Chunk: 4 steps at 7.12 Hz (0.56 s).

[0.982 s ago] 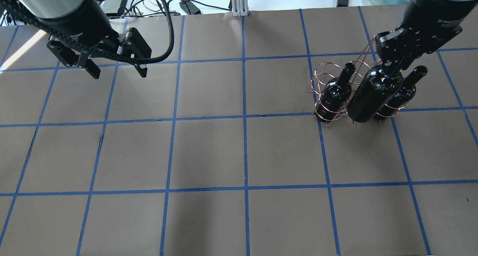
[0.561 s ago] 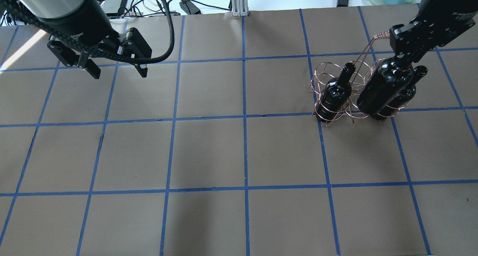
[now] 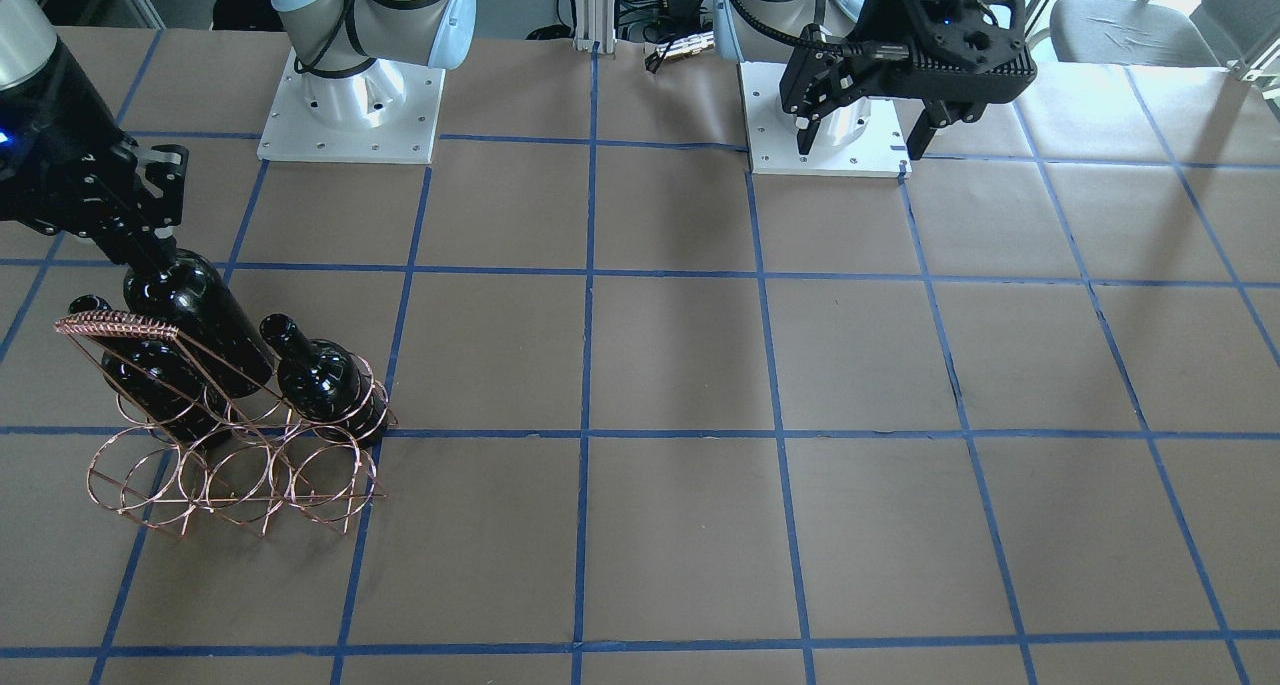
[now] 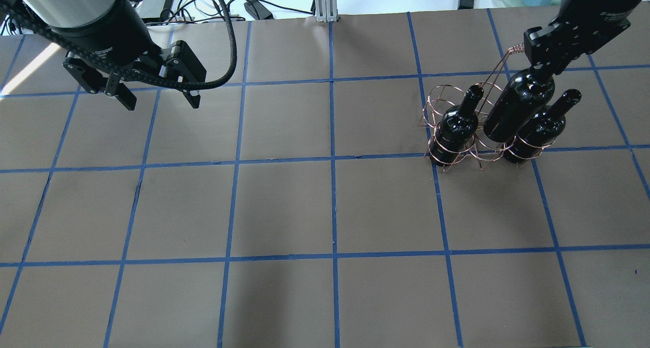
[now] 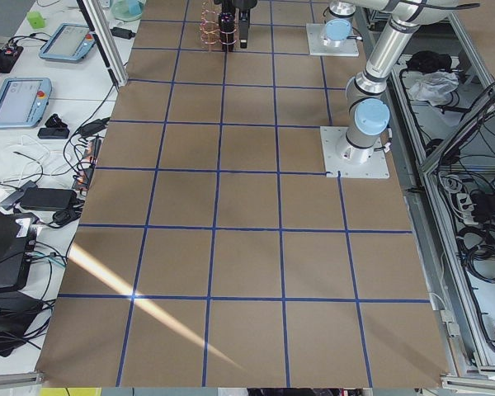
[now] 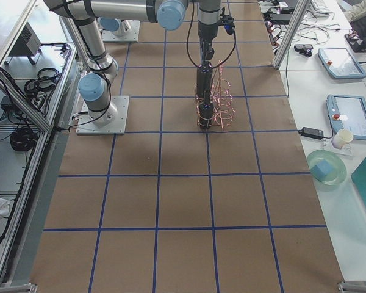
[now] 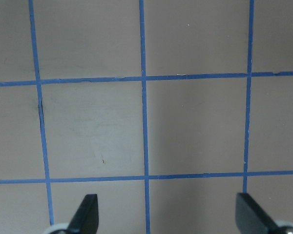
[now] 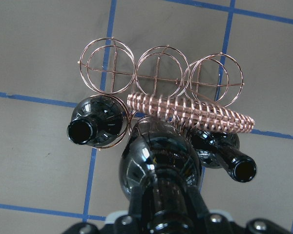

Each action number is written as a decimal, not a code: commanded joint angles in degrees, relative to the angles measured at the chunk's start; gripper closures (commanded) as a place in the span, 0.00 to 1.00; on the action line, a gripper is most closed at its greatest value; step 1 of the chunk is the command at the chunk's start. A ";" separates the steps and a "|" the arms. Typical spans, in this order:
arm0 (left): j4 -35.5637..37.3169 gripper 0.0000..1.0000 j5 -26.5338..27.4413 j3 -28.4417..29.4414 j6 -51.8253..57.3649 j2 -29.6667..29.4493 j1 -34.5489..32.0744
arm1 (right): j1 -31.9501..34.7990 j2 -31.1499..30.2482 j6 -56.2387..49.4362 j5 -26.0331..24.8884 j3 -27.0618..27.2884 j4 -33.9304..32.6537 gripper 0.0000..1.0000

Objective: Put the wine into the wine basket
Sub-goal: 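Lower the bottle into the empty rack slot beside the other bottles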

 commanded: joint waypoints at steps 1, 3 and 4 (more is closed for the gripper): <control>-0.05 0.00 0.00 -0.21 0.00 0.27 0.04 | -0.07 1.43 0.23 0.12 -0.48 -0.85 1.00; -0.05 0.00 0.17 -0.30 0.00 0.27 0.04 | -0.07 2.30 0.23 0.03 -0.49 -0.85 1.00; 0.04 0.00 0.17 -0.21 0.00 0.27 0.13 | -0.07 2.40 0.23 -0.06 -0.49 -0.85 1.00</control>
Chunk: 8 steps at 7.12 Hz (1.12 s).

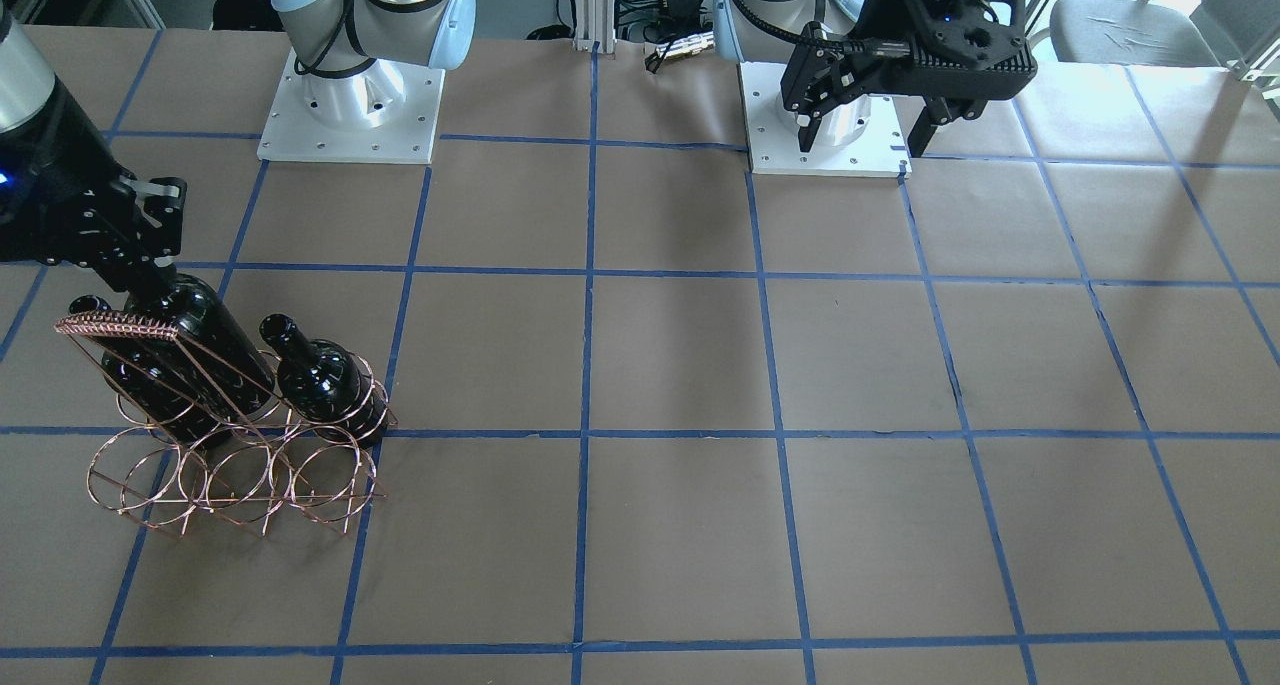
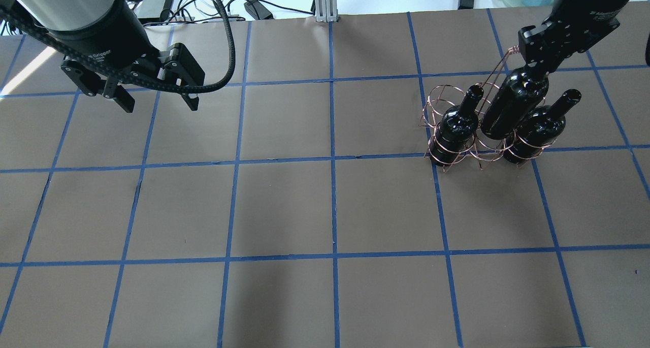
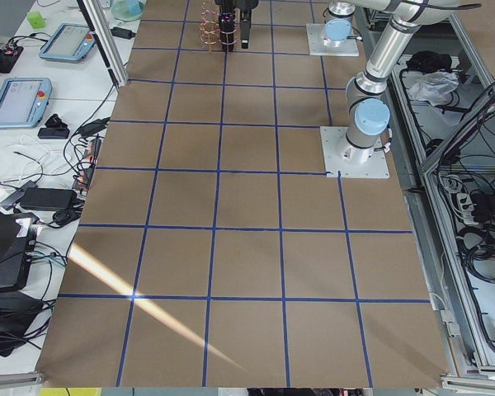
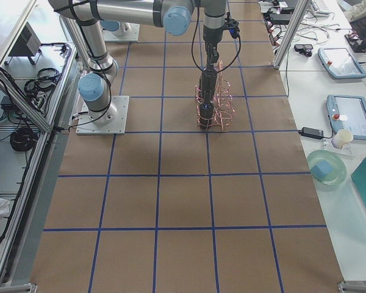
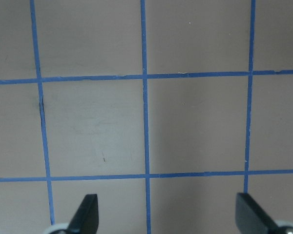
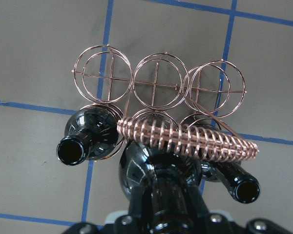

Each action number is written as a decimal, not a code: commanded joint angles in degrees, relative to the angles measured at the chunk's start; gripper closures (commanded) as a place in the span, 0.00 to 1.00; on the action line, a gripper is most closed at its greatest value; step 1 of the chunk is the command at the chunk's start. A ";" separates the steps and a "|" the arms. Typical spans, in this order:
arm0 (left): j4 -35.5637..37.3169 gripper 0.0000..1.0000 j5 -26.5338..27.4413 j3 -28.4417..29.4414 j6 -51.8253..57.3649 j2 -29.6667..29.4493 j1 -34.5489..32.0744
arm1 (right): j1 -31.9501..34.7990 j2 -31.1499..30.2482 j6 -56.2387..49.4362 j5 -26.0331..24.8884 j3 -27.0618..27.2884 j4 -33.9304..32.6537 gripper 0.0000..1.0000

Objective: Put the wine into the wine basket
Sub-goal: 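Lower the bottle into the empty rack slot beside the other bottles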

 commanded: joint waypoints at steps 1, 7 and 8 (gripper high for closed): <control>0.07 0.00 0.02 -0.04 0.00 0.01 -0.04 | 0.00 0.36 0.00 -0.01 0.06 -0.01 1.00; 0.07 0.00 0.02 0.05 0.00 0.09 -0.04 | 0.00 2.90 -1.48 0.16 1.20 -0.98 1.00; -0.02 0.00 0.02 -0.04 0.00 0.09 -0.04 | -0.09 3.26 -1.49 0.16 2.68 -3.06 1.00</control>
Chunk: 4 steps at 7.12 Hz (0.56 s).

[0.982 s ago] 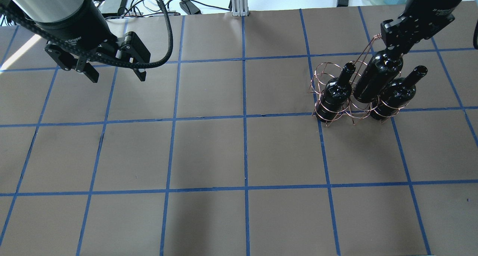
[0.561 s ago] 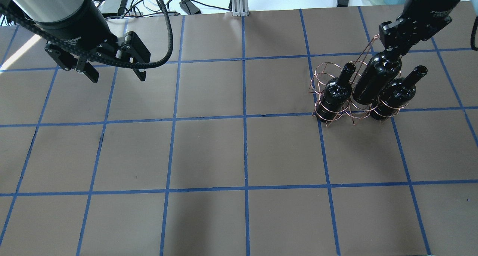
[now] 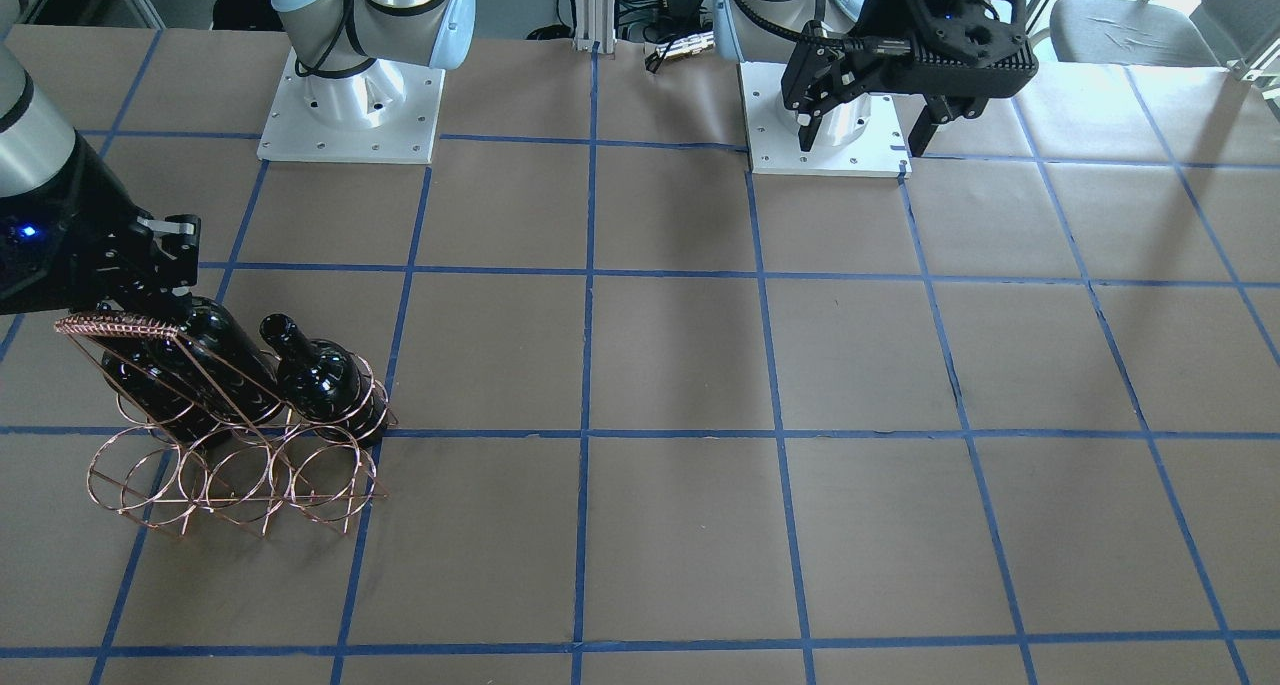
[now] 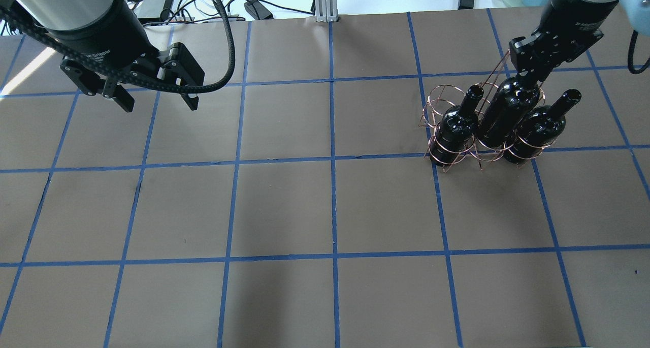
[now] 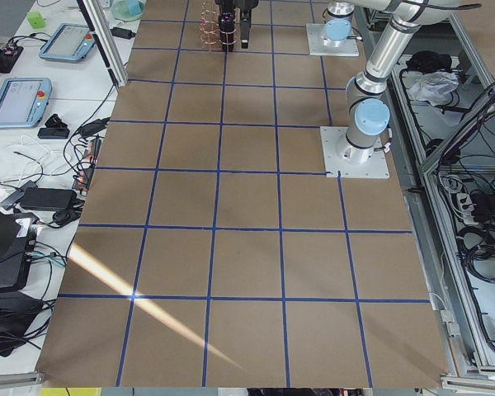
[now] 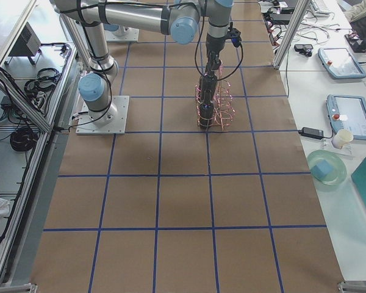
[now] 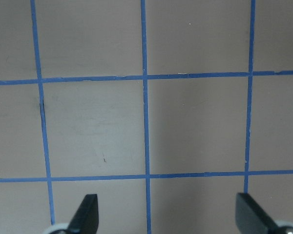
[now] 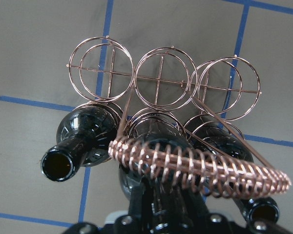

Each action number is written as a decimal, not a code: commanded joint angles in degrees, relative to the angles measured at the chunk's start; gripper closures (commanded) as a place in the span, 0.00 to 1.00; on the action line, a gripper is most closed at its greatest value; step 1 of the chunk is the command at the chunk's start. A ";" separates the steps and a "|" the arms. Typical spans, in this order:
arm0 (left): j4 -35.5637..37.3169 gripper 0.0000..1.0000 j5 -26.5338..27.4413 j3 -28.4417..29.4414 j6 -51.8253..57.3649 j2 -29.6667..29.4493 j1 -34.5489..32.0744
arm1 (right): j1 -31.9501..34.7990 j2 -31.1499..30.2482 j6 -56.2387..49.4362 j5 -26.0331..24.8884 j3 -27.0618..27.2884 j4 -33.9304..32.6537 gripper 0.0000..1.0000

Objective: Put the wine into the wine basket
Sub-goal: 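Lower the bottle into the empty rack slot beside the other bottles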

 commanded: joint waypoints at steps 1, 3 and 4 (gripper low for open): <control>-0.07 0.00 0.00 -0.05 0.00 0.02 -0.02 | -0.07 0.83 0.22 0.13 3.35 -3.97 1.00; -0.07 0.00 0.00 0.04 0.00 0.02 -0.02 | -0.07 1.36 -0.04 0.21 5.21 -6.89 1.00; -0.07 0.00 0.09 -0.05 0.00 0.02 -0.02 | -0.07 1.79 0.05 0.21 5.91 -8.03 1.00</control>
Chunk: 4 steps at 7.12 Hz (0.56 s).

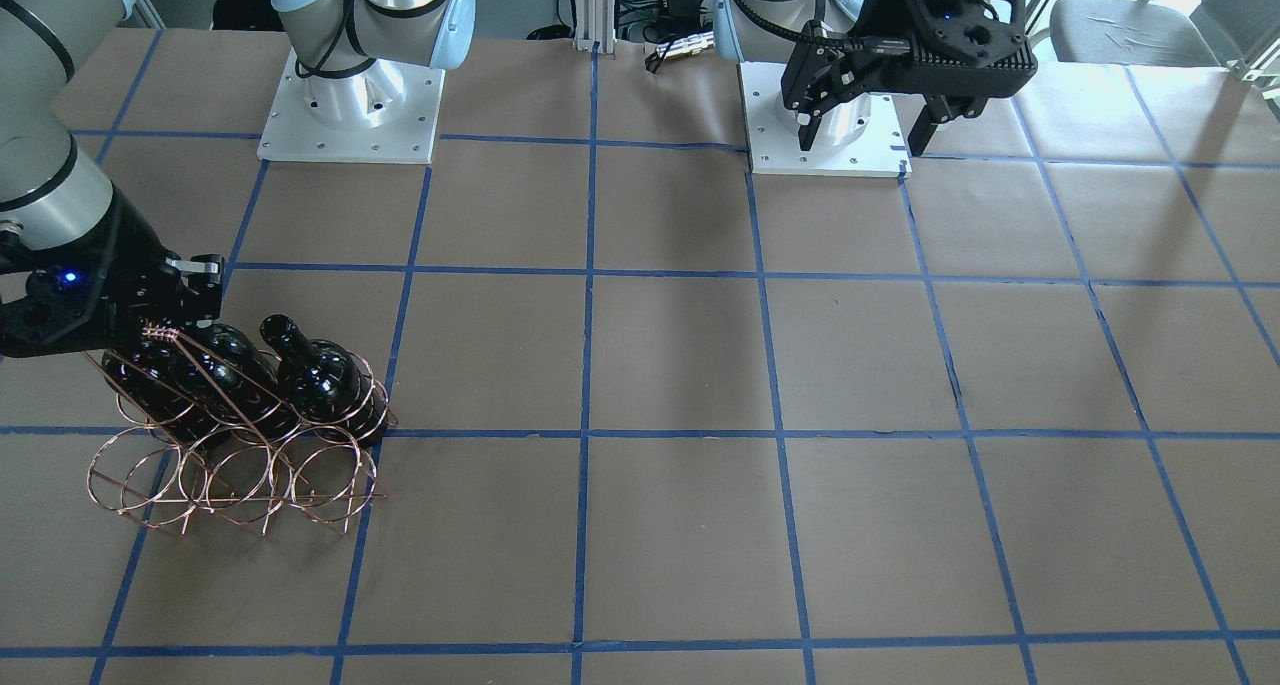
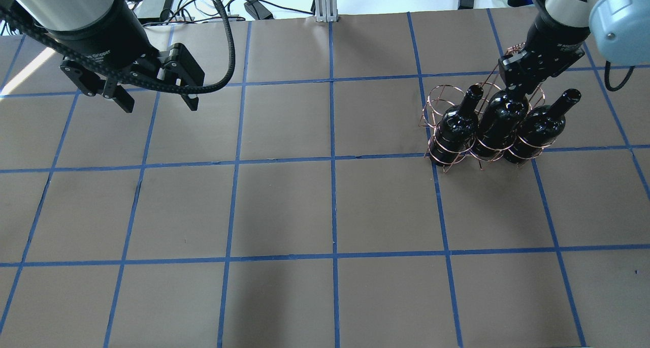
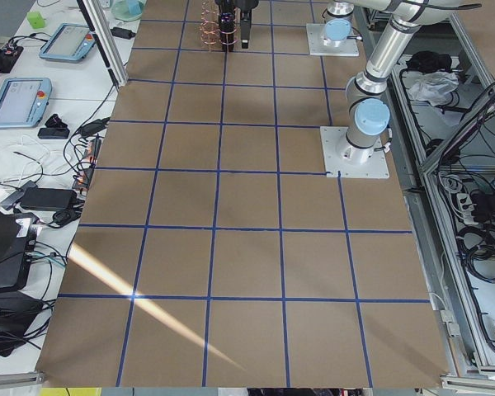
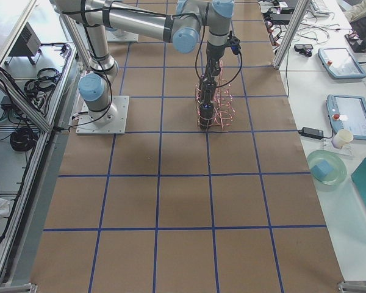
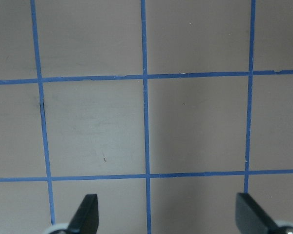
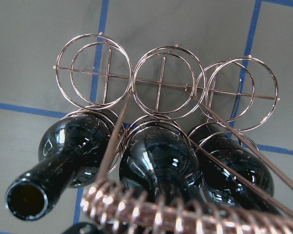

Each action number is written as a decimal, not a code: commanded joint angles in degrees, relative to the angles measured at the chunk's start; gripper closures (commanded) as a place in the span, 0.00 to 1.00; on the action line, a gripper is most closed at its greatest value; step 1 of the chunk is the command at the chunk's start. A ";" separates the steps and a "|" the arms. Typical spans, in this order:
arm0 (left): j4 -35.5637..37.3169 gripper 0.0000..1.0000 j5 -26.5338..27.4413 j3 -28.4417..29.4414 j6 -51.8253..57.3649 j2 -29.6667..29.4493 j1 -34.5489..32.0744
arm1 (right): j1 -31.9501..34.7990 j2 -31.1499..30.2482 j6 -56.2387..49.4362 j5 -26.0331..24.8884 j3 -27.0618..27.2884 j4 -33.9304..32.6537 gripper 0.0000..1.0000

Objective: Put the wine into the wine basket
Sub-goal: 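Lower the bottle into the empty rack slot beside the other bottles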

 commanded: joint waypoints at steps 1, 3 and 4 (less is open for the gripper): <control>0.00 0.00 0.05 0.06 0.00 0.00 0.00 | 0.00 0.59 -0.01 0.01 1.59 -2.13 1.00; 0.00 0.00 -0.04 0.06 0.00 0.00 0.00 | 0.00 1.29 0.07 -0.07 2.04 -2.93 1.00; 0.00 0.00 0.05 0.06 0.00 0.09 0.00 | 0.00 1.38 -0.01 -0.25 2.13 -2.93 1.00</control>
